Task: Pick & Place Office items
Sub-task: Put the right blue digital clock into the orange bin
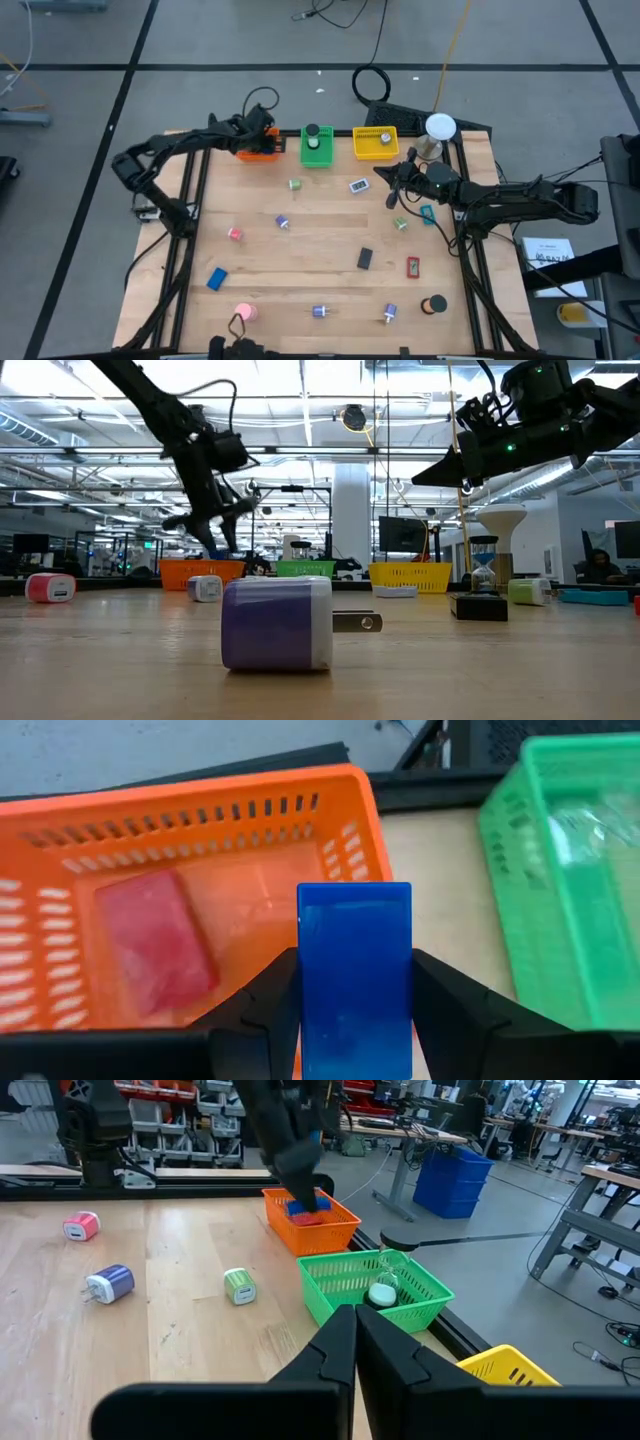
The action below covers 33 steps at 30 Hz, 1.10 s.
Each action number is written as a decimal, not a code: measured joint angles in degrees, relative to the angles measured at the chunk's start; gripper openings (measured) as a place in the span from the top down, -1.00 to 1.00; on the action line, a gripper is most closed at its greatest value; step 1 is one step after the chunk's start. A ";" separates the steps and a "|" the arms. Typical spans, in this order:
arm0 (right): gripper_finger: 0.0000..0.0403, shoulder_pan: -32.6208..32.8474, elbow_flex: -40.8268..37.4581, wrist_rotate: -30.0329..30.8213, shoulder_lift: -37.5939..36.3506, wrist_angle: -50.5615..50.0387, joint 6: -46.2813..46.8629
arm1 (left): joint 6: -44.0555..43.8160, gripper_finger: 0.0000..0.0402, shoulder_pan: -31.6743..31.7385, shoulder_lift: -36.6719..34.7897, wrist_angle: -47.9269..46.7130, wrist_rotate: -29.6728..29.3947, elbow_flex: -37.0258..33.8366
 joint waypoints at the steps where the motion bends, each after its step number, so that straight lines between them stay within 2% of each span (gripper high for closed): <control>1: 0.98 0.00 0.00 0.00 0.00 0.01 0.00 | -0.47 0.24 0.25 1.07 0.94 -0.47 0.00; 9: 0.98 0.00 0.00 0.00 0.00 0.01 0.00 | -3.08 0.15 2.62 5.27 0.51 -3.89 0.00; 13: 0.98 0.00 0.00 0.00 0.00 0.03 -0.02 | -2.95 0.19 2.76 5.88 1.28 -4.56 0.00; 24: 0.98 0.00 0.00 0.00 0.00 0.05 -0.20 | -2.88 0.09 2.69 9.93 4.51 -3.99 0.00; 33: 0.98 0.00 0.00 0.00 0.00 0.05 -0.20 | -1.61 0.08 2.52 9.19 5.92 -3.97 0.00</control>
